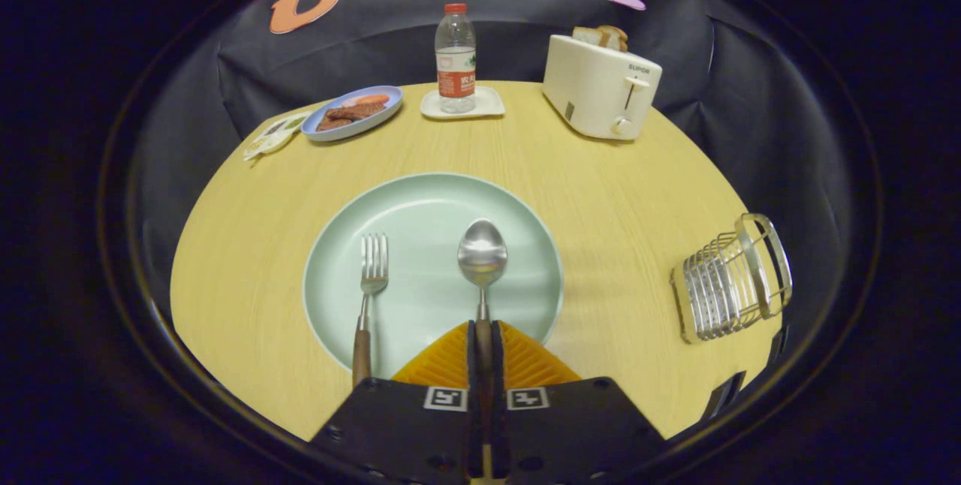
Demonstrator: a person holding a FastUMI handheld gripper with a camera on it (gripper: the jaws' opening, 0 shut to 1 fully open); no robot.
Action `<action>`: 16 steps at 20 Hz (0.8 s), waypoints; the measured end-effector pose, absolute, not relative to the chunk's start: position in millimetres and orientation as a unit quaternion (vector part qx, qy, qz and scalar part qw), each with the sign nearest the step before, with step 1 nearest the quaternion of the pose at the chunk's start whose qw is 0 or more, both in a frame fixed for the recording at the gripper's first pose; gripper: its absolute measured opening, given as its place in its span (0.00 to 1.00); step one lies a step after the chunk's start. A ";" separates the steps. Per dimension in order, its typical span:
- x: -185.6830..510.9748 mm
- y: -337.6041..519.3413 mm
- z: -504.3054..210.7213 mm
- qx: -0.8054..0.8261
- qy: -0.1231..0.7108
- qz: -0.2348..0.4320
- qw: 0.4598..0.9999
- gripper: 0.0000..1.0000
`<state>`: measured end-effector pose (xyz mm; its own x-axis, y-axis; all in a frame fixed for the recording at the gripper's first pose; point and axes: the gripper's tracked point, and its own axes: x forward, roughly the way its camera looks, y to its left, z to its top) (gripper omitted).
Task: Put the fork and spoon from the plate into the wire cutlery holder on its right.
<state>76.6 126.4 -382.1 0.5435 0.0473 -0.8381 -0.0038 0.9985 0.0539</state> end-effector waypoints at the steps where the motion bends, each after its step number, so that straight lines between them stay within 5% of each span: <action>1: 74.3 130.5 -379.6 0.030 0.480 0.026 0.876 0.05; 16: 34.3 58.8 -294.8 0.027 0.483 0.062 0.873 0.03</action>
<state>34.3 58.8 -294.8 0.5248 0.1348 -0.8405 -0.0827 0.9908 0.1073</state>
